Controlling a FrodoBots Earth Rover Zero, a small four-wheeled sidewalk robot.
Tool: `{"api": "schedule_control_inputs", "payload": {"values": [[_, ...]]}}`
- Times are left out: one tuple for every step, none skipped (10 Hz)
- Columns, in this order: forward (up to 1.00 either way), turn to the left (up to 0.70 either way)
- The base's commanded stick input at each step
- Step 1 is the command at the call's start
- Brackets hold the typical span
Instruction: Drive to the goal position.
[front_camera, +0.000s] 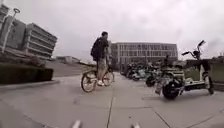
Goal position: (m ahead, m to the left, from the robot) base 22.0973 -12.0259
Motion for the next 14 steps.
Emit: {"api": "schedule_control_inputs", "payload": {"values": [[0.7,0.0],[0.7,0.0],[0.7,0.0],[0.7,0.0],[0.7,0.0],[0.7,0.0],[0.7,0.0],[0.7,0.0],[0.7,0.0],[0.7,0.05],[0.7,0.23],[0.7,0.34],[0.7,0.18],[0.7,0.02]]}}
